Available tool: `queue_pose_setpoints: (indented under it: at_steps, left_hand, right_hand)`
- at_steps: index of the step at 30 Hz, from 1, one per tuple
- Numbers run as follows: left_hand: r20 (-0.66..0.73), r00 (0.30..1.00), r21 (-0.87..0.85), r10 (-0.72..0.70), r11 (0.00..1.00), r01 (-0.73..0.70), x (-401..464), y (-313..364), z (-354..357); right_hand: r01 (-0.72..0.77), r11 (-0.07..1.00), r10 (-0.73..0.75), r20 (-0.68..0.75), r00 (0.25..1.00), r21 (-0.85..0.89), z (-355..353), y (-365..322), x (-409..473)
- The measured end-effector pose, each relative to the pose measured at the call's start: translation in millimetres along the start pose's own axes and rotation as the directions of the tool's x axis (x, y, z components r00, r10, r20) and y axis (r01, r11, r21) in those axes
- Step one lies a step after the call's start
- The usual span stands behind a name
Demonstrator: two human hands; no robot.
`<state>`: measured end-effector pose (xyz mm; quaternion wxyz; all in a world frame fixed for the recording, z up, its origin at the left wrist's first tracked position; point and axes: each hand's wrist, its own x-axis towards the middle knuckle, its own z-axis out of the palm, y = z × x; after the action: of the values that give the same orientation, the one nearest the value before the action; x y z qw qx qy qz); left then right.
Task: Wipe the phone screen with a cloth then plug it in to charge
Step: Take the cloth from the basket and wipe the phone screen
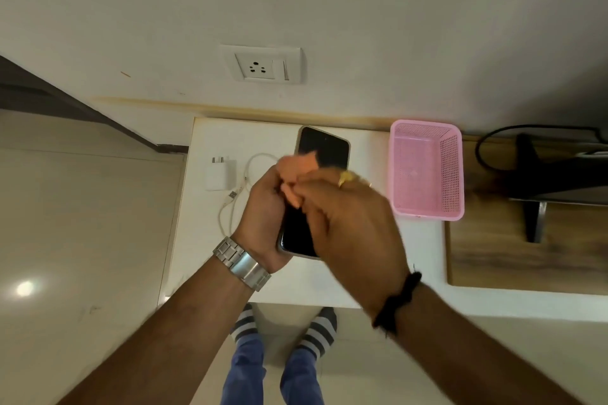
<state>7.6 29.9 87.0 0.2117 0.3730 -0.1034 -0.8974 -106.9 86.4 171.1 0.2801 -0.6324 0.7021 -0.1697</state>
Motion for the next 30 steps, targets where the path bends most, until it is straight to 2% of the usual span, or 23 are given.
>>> queue_pose_setpoints:
  at_steps: [1, 2, 3, 5, 7, 9, 12, 16, 21, 24, 27, 30]
  left_hand:
    - [-0.003, 1.000, -0.012, -0.007, 1.000, 0.007, -2.0, -1.5, -1.7]
    - [-0.009, 1.000, -0.010, -0.015, 1.000, 0.015, -4.3, -4.5, -2.1]
    - [-0.013, 1.000, -0.008, -0.007, 1.000, 0.007, -5.8, -8.6, -2.0]
    - [-0.009, 1.000, 0.007, -0.021, 1.000, 0.021, -6.3, -17.6, -0.9]
    - [-0.001, 0.999, 0.015, -0.045, 0.999, 0.045, -5.8, -19.5, 0.1]
    - [0.017, 1.000, 0.010, -0.020, 1.000, 0.019, -6.6, -16.3, -1.6]
    - [0.026, 0.999, 0.021, 0.022, 1.000, -0.023, -10.7, -15.4, -3.4]
    - [-0.009, 0.999, 0.018, -0.042, 0.999, 0.042, -7.9, -23.1, -5.5]
    - [-0.032, 0.999, 0.035, 0.041, 0.999, -0.039, -8.8, -14.9, -3.3]
    - [-0.046, 0.999, 0.023, 0.000, 1.000, 0.001, -8.8, -21.4, -1.4]
    - [-0.038, 0.999, 0.001, -0.019, 1.000, 0.019, -6.2, -16.1, 1.8]
    - [-0.074, 0.997, 0.000, 0.031, 1.000, -0.032, -3.6, -2.0, -1.7]
  right_hand:
    - [0.038, 0.999, -0.039, 0.073, 0.997, 0.013, 3.4, -5.8, -10.6]
    - [0.078, 0.997, -0.079, 0.069, 0.995, 0.009, 0.8, -5.3, -10.7]
    - [0.101, 0.995, -0.101, 0.001, 0.995, -0.010, -3.7, 0.3, -2.7]
    - [0.023, 1.000, -0.022, -0.186, 0.982, -0.001, -17.6, 15.1, 24.9]
    - [-0.024, 1.000, 0.027, -0.231, 0.973, 0.016, -26.7, 19.8, 42.4]
    - [-0.052, 0.999, 0.049, -0.188, 0.981, -0.010, -10.4, 10.7, 32.6]
    - [-0.023, 0.998, 0.027, -0.079, 0.996, 0.051, 6.0, -3.2, 10.7]
    - [-0.048, 0.999, 0.045, -0.202, 0.978, -0.014, -16.9, 18.5, 42.6]
    - [-0.012, 0.999, 0.019, -0.186, 0.982, 0.043, 8.0, -17.4, 8.0]
    - [-0.031, 0.999, 0.040, -0.258, 0.965, 0.037, -2.8, -4.4, 21.2]
    - [-0.061, 0.998, 0.065, -0.219, 0.974, 0.023, -11.2, 3.8, 35.3]
    - [-0.034, 0.999, 0.036, -0.122, 0.992, 0.022, 8.9, -14.4, 0.0]
